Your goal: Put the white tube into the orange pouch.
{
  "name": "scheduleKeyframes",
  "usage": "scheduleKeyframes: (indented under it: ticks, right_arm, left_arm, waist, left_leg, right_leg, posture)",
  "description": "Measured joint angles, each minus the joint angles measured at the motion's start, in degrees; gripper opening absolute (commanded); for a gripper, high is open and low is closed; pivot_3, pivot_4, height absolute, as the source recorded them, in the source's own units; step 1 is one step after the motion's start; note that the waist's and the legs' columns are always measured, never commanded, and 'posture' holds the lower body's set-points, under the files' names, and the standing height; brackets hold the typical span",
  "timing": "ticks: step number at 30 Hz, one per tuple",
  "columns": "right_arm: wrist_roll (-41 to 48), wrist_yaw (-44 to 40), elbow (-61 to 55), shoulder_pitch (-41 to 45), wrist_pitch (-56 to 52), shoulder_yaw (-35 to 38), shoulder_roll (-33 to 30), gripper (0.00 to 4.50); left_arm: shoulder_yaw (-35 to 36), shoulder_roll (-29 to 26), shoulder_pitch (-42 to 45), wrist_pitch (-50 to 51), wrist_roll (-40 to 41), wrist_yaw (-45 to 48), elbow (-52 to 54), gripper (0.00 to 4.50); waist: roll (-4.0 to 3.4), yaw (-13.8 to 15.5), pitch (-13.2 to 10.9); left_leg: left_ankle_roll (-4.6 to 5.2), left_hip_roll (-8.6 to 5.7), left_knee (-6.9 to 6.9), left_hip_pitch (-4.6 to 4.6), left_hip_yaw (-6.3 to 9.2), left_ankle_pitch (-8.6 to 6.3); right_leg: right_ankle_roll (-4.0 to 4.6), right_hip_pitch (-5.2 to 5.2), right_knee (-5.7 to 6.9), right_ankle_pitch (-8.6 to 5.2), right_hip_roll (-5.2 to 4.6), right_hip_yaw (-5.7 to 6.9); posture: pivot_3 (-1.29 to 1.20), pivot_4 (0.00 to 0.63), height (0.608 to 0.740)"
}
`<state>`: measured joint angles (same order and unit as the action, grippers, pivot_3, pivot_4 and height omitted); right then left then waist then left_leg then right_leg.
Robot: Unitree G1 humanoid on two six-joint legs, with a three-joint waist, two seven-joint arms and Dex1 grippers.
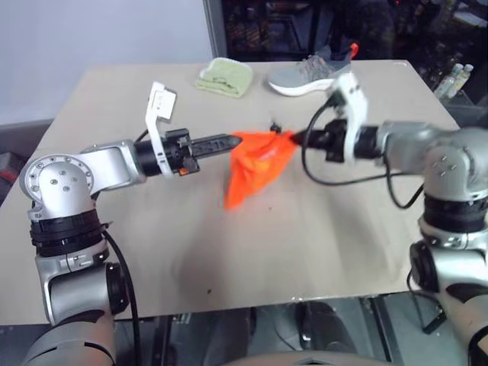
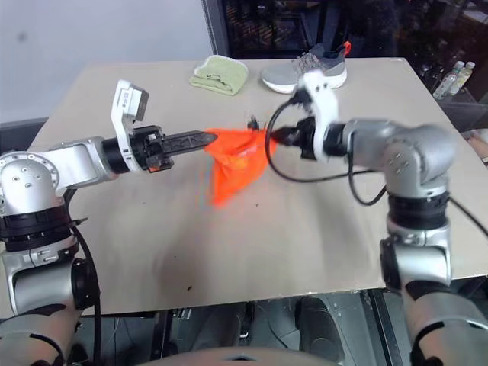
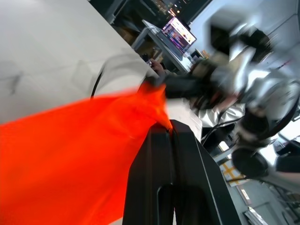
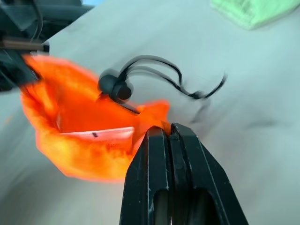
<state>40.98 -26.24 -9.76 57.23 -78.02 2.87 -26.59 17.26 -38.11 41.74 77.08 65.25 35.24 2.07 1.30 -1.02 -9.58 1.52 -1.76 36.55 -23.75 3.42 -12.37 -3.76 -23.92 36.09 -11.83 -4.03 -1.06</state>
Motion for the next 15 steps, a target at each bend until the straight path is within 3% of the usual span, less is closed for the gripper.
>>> scheduleKeyframes:
  ticks: [7, 15]
  right_arm:
    - [-1.0, -1.4, 2.8, 3.5, 0.9, -2.2, -1.3, 0.06]
    - [-3.2, 0.0, 5.9, 4.4, 6.3, -0.7, 1.5, 0.06]
  left_arm:
    - [0.2, 7.4, 4.8, -6.2, -2.9, -6.0, -2.9, 0.0]
    - [-0.5, 5.3, 13.8, -15.5, -11.0, -3.7, -10.3, 0.0]
  waist:
    - [0.04, 0.2, 0.0]
    - [0.02, -0.1, 0.0]
  left_leg:
    - [0.0, -0.01, 0.0, -0.12, -0.01, 0.0]
    - [-0.05, -0.04, -0.06, -0.09, -0.06, 0.03]
  right_leg:
    - [-0.01, -0.02, -0.17, 0.01, -0.07, -0.01]
    - [0.0, -0.05, -0.17, 0.01, -0.02, -0.04]
  posture:
    - [0.0, 0.15, 0.74]
    - [0.0, 0.15, 0.74]
